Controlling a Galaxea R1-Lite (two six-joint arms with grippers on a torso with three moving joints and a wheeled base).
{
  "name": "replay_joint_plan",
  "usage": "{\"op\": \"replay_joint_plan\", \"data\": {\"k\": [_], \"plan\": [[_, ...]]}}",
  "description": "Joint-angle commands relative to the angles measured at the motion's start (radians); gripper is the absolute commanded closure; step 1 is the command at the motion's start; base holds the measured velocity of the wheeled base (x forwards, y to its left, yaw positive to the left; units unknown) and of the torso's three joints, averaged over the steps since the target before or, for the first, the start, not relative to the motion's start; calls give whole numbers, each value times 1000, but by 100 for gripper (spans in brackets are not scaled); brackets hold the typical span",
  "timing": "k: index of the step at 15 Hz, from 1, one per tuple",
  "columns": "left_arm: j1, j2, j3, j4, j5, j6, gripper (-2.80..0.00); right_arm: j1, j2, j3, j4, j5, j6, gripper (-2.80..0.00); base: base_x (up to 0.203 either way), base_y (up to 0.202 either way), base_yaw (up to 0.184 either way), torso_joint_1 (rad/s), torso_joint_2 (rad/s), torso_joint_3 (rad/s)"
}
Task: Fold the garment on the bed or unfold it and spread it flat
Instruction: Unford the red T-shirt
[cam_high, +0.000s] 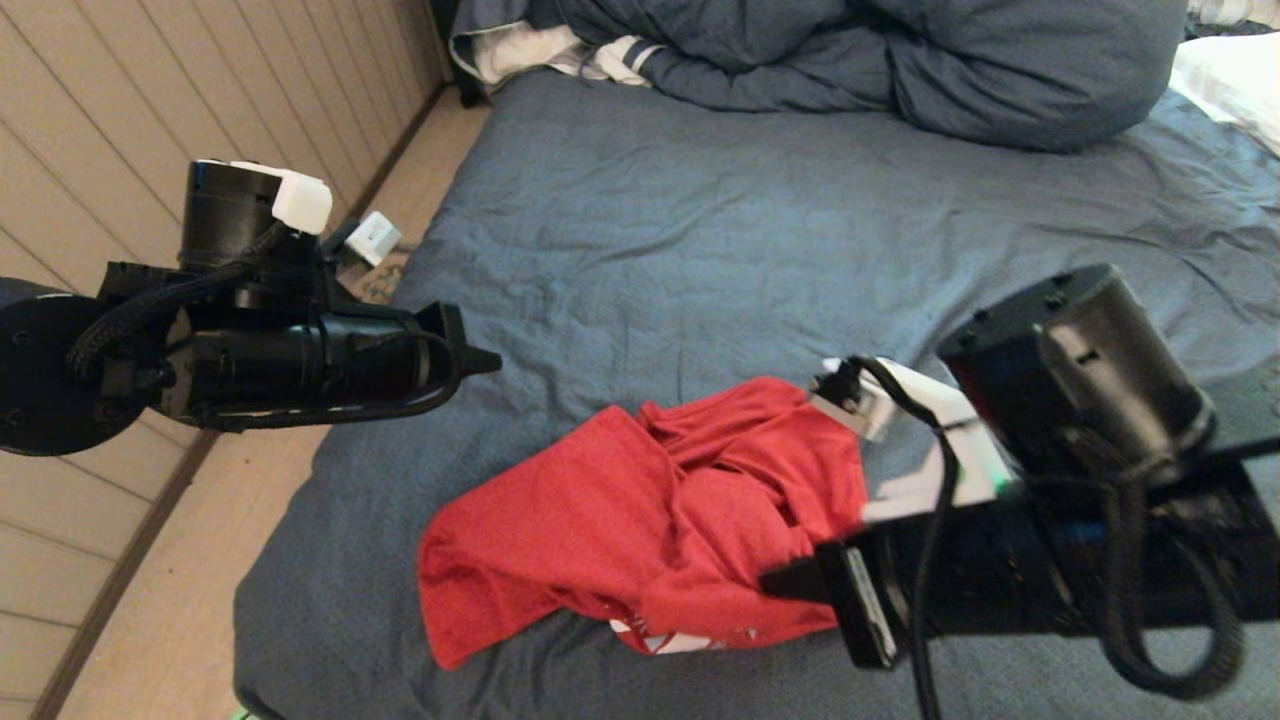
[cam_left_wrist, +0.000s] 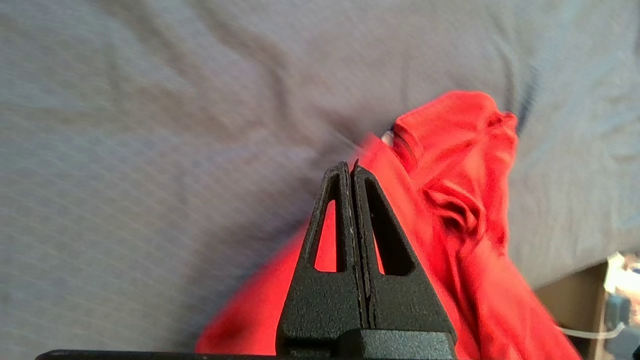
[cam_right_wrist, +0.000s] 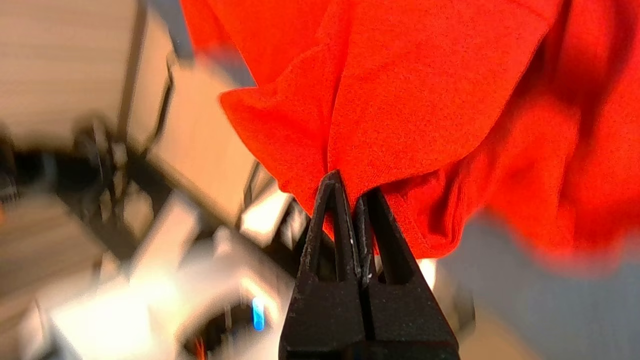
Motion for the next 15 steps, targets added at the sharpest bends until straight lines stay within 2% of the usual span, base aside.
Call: {"op": "replay_joint_plan", "data": {"k": [1,8,9,13,15], "plan": [[-14,-17,3,0,0,-4,0,20,-187,151,34,1,8,0,0,0,0,0,0,0],[-42,-16,20,-4,2,0,0,26,-247,378,68,-1,4,0,0,0,0,0,0,0],[-42,-12,20,-4,2,0,0,27,-248,388,67,-2,1,-280,0,0,0,0,0,0],[-42,-8,22,-4,2,1,0,24,-282,370,65,-3,-10,-280,0,0,0,0,0,0],[-42,-6,17,-4,2,1,0,5,-291,306,63,-6,-23,-280,0,0,0,0,0,0]]}}
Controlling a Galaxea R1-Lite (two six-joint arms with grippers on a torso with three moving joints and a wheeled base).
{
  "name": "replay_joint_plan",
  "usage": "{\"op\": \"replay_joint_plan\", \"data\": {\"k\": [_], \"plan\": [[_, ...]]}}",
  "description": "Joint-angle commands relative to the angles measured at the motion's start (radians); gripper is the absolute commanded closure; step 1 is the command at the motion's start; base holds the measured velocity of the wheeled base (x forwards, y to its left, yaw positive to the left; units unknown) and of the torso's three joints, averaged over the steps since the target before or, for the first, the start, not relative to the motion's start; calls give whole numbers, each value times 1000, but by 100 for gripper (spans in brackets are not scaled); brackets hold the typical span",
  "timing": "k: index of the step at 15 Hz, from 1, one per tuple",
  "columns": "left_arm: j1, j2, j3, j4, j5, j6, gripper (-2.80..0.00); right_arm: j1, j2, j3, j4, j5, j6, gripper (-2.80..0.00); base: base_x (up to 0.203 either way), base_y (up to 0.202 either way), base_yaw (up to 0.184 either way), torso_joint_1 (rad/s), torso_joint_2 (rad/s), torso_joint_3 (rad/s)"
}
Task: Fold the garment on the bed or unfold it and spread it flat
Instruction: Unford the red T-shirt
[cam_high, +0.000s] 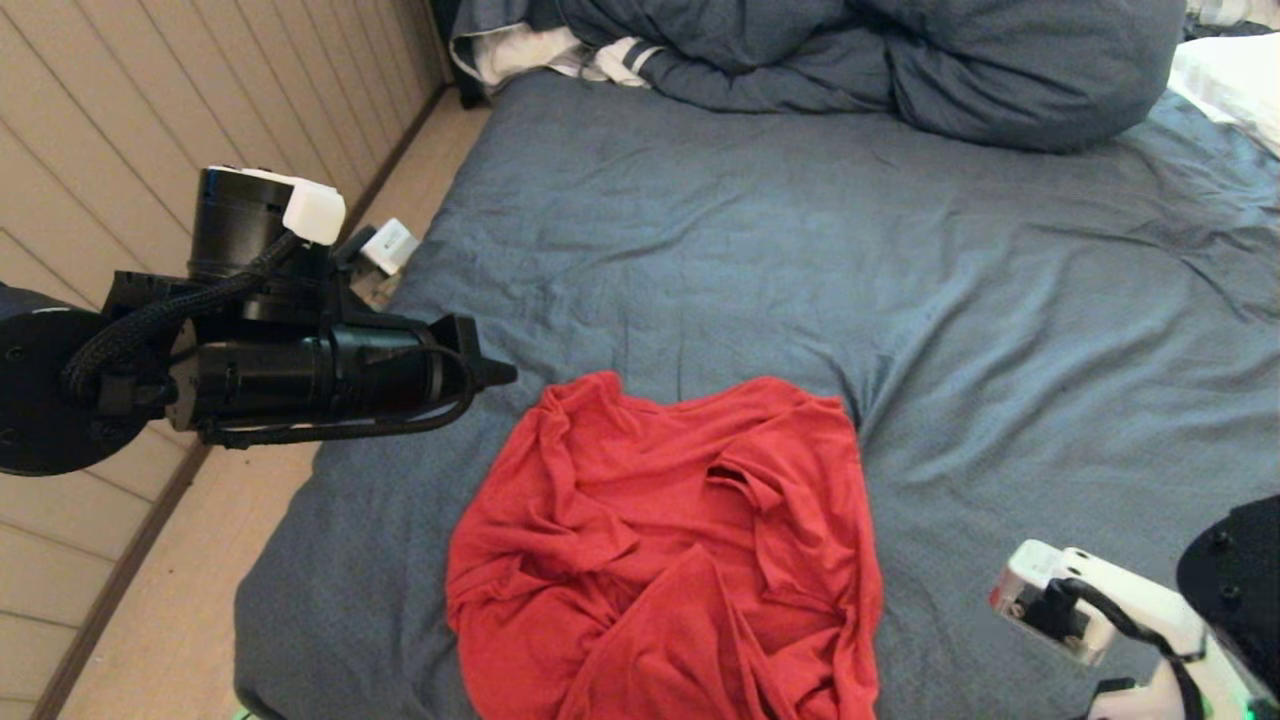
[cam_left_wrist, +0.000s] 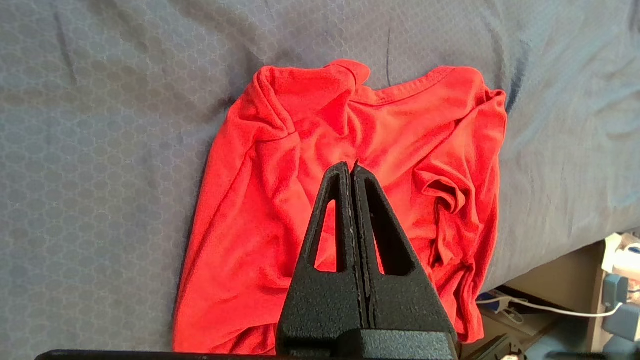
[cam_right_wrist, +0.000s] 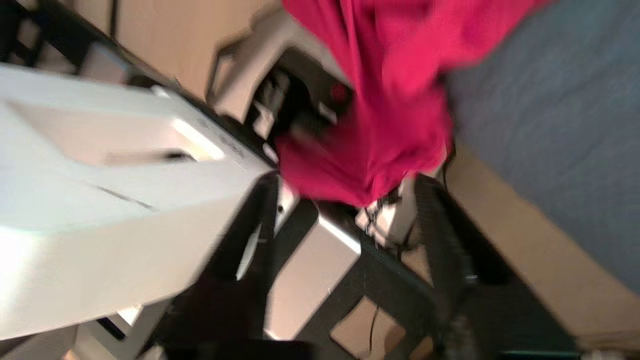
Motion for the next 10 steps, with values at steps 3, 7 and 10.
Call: {"op": "replay_joint_plan", "data": {"k": [3,7,10], "plan": [[0,18,-57,2,1,0,0,-136,32,-213,7,-5,-41,-280,0,0,0,0,0,0],[0,90,-192,87,5,3,0,-282,212,-429,1,-1,-113,0,0,0,0,0,0,0],[-6,154,-263,141,2,10,0,-297,328,-556,0,1,-131,0,0,0,0,0,0,0]]}}
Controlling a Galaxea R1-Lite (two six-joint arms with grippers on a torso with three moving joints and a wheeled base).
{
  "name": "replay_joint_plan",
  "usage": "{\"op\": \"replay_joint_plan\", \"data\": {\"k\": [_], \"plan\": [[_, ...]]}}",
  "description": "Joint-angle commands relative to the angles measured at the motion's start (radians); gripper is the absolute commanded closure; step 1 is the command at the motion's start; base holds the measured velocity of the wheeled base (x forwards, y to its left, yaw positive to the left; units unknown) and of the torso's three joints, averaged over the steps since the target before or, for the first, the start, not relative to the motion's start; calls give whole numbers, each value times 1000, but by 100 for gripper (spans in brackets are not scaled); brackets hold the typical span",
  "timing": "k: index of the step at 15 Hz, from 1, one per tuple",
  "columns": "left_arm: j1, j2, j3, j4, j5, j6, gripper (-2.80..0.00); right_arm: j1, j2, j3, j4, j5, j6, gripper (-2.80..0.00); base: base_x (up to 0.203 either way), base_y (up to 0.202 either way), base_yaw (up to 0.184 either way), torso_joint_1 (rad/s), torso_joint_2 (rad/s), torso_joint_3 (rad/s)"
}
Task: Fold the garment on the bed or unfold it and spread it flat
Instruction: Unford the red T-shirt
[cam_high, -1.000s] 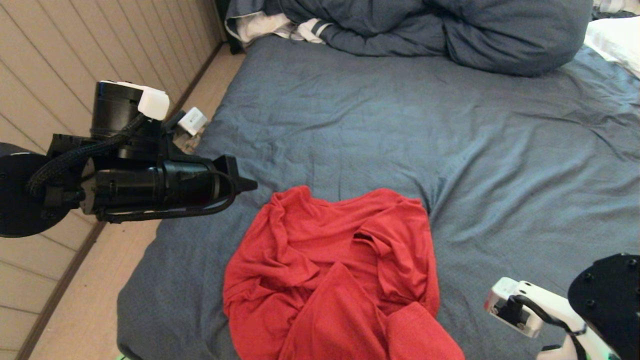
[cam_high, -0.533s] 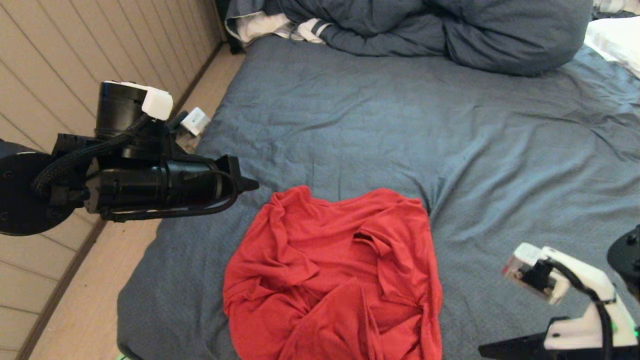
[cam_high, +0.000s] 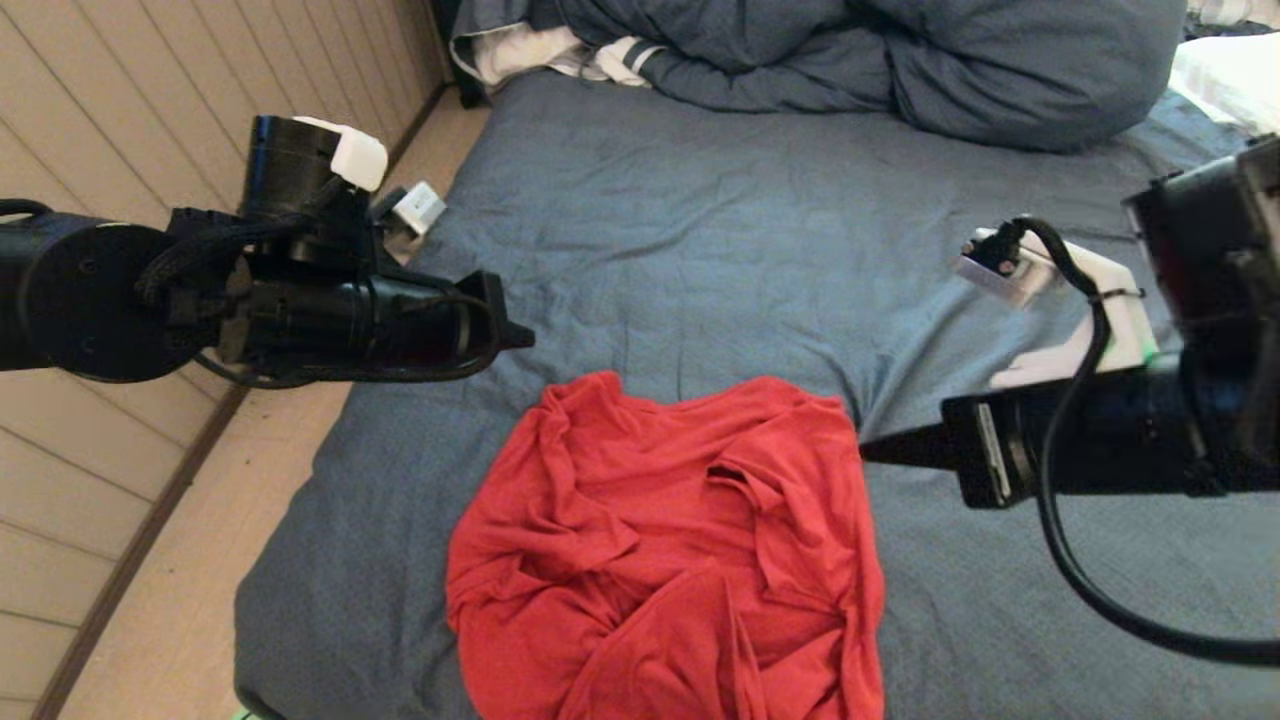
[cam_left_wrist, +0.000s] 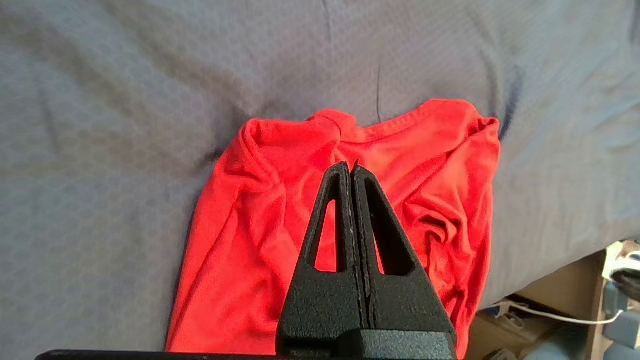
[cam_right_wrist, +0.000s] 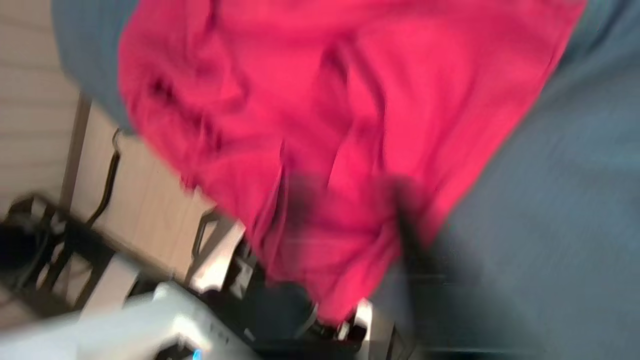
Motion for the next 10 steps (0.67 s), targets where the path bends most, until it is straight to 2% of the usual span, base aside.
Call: {"op": "replay_joint_plan", "data": {"k": [1,6,10], "plan": [[-10,72,-45,4,-2,6,0,-13,137,-107,3,1,-8,0,0,0,0,0,0,0],[-66,133,-51,14,-2,97,0,-51,301,-252,3,0,-31,0,0,0,0,0,0,0],[-91,159,-49,7,-2,126,0,-96,346,-308,2,1,-48,0,0,0,0,0,0,0]]}}
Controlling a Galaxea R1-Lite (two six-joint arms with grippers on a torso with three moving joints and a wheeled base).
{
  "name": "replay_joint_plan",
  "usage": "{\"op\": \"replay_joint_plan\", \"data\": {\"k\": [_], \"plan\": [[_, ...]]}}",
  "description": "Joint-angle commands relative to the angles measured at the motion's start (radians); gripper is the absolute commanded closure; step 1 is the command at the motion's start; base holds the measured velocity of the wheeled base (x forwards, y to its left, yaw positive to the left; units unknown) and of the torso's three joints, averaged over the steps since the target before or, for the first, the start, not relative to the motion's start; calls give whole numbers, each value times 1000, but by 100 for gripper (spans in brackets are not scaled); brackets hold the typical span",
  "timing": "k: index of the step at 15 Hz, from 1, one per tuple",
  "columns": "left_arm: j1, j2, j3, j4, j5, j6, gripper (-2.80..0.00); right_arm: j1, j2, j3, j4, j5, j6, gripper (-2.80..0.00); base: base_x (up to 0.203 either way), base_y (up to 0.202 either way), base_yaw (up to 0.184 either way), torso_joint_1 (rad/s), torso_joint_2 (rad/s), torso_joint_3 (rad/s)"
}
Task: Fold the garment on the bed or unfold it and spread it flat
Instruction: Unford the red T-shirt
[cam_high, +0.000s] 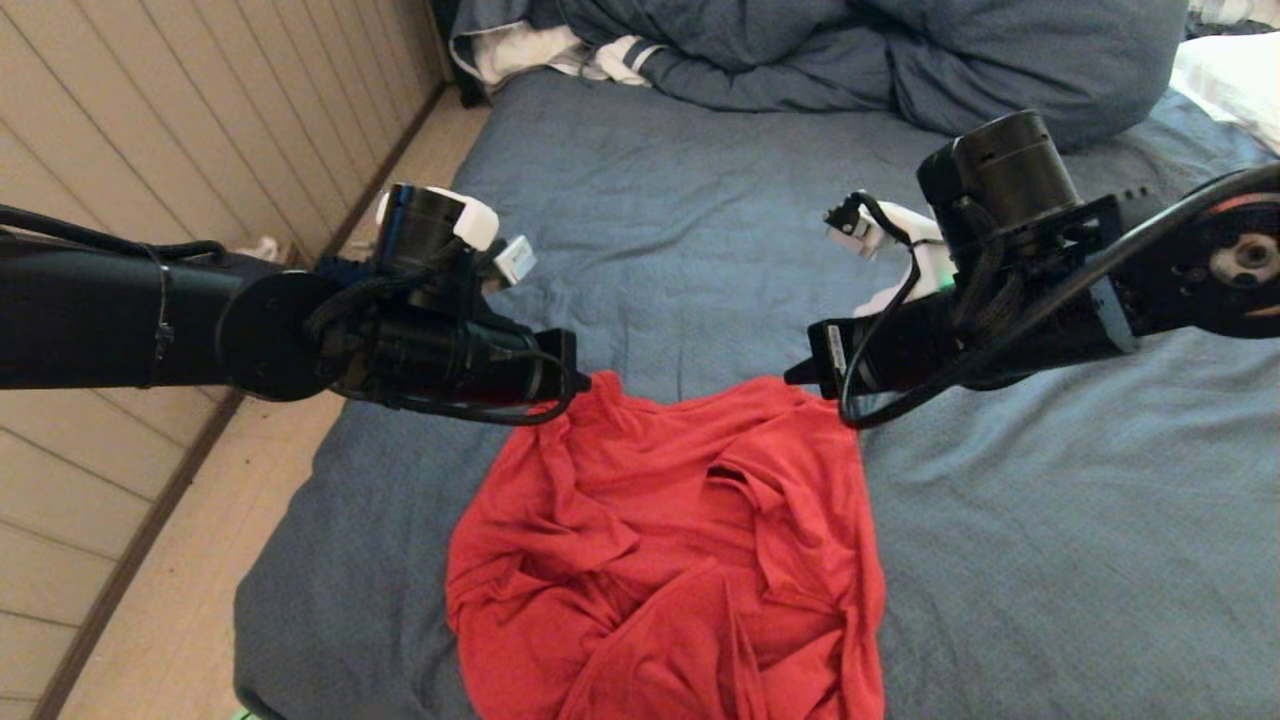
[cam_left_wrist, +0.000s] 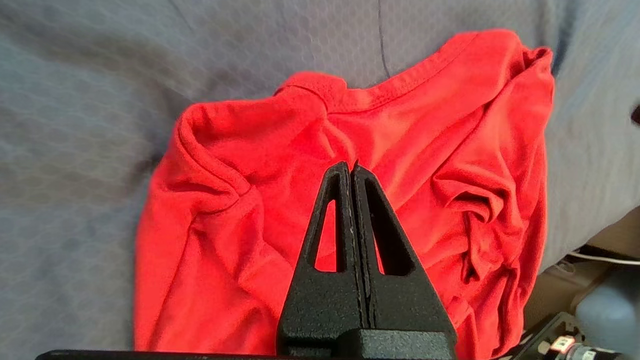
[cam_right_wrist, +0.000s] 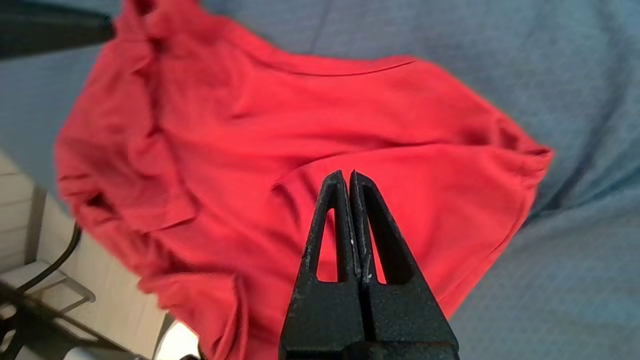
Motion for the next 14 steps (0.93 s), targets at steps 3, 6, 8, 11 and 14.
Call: {"op": "replay_joint_plan", "data": {"k": [3,6,8,11,14], "plan": [[-23,21,2,1,2,-3,-280,-27,43,-12,2,5,0,0,0,0,0,0,0,0],[-26,25,-6,-4,0,-6,-280,-26,41,-1,0,9,-2,0,0,0,0,0,0,0],[-25,33,-5,-29,2,-8,-280,-28,41,17,-44,14,-2,0,0,0,0,0,0,0],[-27,77,2,-85,75,-5,-280,-29,47,33,-74,15,-2,0,0,0,0,0,0,0],[-30,147,2,-144,185,-2,-280,-29,48,42,-98,15,-2,0,0,0,0,0,0,0]]}}
